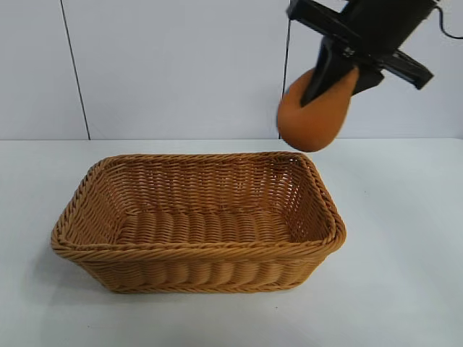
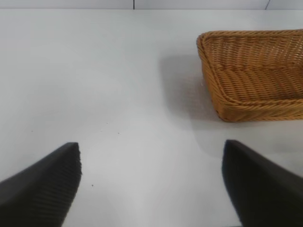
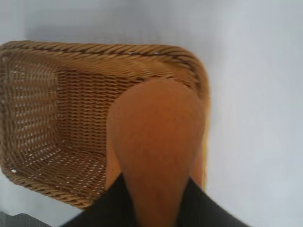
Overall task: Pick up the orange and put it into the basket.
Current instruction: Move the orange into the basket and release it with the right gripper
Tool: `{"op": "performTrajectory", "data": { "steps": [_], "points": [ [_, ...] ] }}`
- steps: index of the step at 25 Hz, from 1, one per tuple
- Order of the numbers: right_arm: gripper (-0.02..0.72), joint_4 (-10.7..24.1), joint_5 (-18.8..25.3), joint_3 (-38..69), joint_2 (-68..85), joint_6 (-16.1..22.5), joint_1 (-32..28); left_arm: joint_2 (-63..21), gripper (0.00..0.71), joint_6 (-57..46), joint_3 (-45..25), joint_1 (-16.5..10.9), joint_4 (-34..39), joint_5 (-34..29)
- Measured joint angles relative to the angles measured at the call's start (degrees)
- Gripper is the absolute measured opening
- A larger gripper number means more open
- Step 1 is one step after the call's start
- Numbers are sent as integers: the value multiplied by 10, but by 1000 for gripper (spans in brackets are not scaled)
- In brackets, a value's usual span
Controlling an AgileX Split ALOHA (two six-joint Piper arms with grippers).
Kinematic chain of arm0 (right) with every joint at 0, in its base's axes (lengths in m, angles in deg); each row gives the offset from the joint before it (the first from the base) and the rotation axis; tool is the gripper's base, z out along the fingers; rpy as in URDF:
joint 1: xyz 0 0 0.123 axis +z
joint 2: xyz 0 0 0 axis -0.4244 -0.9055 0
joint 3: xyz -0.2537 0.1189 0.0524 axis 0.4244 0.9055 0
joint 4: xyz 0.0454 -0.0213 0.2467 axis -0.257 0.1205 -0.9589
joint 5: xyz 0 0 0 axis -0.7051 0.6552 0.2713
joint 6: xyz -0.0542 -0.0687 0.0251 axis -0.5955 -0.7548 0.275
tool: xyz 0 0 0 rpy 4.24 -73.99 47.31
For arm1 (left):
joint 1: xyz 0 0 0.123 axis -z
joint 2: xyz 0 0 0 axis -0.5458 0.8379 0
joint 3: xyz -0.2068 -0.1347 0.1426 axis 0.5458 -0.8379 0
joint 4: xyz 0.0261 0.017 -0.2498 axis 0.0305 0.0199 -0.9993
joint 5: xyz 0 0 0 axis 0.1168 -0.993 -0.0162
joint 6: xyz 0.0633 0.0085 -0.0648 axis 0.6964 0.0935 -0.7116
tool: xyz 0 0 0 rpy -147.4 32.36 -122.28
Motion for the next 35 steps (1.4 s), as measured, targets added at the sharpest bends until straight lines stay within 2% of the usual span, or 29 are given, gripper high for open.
{"op": "performTrajectory", "data": {
  "steps": [6,14,16,21,22,24,29,33,35],
  "points": [
    [73,-1,-69,0,-82,2,48,0,582,0,0,0,0,0],
    [81,-2,-82,1,-150,3,51,0,582,0,0,0,0,0],
    [147,-2,-82,1,-150,3,52,0,582,0,0,0,0,0],
    [548,-3,-82,1,-149,3,52,0,582,0,0,0,0,0],
    [599,-3,-80,0,-149,3,52,0,582,0,0,0,0,0],
    [646,-3,-56,-7,-149,3,52,0,582,0,0,0,0,0],
    [664,20,40,-75,-149,10,51,0,582,0,0,0,0,0],
    [664,92,137,-161,-149,51,51,0,582,0,0,0,0,0],
    [664,149,184,-201,-149,78,51,0,582,0,0,0,0,0]
  ]
}}
